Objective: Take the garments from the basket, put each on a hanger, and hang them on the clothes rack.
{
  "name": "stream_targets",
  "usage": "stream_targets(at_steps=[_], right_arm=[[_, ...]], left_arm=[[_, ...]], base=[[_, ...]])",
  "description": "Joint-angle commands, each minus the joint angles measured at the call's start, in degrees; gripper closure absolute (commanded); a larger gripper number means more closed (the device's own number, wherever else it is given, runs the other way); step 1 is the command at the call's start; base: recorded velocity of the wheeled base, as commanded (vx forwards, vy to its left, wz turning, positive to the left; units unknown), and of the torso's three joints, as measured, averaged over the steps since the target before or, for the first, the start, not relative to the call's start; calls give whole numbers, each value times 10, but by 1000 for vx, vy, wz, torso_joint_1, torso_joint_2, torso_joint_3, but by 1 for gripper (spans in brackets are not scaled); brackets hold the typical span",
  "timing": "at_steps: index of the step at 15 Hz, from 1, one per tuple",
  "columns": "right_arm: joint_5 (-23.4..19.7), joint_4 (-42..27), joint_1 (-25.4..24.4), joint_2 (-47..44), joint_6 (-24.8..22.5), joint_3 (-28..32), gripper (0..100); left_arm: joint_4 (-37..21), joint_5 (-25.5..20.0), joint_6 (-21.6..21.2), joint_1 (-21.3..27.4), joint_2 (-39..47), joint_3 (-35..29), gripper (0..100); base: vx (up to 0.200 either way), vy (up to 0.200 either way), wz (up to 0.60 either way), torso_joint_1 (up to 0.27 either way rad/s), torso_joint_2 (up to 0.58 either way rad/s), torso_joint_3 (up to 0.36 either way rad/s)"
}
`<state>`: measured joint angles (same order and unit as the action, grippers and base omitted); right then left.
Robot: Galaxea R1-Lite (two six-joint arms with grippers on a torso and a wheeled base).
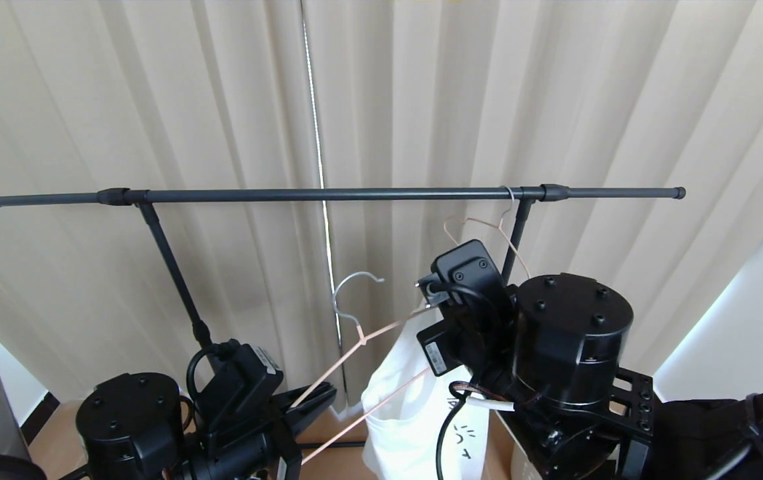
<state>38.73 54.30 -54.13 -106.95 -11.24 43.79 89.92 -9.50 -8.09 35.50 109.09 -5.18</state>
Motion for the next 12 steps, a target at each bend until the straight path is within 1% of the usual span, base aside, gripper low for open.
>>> stream_targets(at_steps=[1, 5, 8, 12], right_arm=[[-1, 9, -19, 3, 0, -2, 100], [-1, 55, -64, 2, 2, -5, 100], [-1, 78, -78, 3, 1, -5, 100], [-2, 84, -81, 2, 1, -8, 100]], left_arm=[[1, 0, 0, 0, 3, 0, 100], [1, 0, 0, -1, 4, -4, 100], [1, 11, 0, -1, 3, -7, 100], [1, 12, 7, -1, 1, -10, 100]], base=[[0, 0, 0, 0, 0, 0], [0, 0, 0, 0, 0, 0], [0, 0, 0, 0, 0, 0], [0, 0, 0, 0, 0, 0]])
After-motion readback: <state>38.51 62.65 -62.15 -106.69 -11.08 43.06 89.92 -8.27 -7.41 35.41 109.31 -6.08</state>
